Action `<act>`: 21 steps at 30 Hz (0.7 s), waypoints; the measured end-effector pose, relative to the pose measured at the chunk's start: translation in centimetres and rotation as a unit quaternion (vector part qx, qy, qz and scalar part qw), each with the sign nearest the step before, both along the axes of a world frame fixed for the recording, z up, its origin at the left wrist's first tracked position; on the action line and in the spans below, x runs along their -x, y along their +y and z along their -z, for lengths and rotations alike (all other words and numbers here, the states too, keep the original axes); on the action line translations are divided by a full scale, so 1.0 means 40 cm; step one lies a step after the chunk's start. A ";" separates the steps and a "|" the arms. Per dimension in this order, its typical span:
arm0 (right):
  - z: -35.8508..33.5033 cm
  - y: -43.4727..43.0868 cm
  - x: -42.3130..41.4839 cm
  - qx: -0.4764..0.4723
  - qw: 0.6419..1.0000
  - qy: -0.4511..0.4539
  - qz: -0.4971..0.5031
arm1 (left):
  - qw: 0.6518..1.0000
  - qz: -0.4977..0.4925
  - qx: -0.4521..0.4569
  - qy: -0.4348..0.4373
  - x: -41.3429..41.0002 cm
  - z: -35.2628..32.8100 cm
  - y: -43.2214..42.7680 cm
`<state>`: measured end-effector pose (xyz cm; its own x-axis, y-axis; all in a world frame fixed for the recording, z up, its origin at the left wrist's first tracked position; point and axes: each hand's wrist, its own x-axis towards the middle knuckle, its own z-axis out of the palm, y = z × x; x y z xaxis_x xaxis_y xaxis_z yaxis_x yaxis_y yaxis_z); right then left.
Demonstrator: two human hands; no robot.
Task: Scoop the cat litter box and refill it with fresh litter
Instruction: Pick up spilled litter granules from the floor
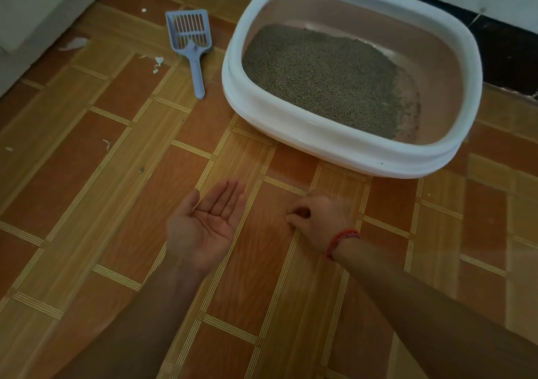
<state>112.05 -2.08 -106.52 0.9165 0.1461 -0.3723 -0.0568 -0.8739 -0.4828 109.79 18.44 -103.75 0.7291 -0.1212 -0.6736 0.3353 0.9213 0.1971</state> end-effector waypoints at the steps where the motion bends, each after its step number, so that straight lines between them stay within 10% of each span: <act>1: 0.001 0.000 -0.001 0.010 1.000 -0.006 -0.011 | 1.000 0.000 -0.001 -0.001 0.000 0.000 -0.001; 21: -0.015 0.045 -0.053 0.013 0.998 -0.050 -0.028 | 1.000 0.009 -0.007 0.000 0.005 0.003 0.009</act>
<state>114.15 -0.29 -105.92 0.9399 0.1892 -0.2843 0.0389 -0.8864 -0.4612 109.60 18.78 -103.87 0.7264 -0.1252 -0.6758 0.3516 0.9126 0.2088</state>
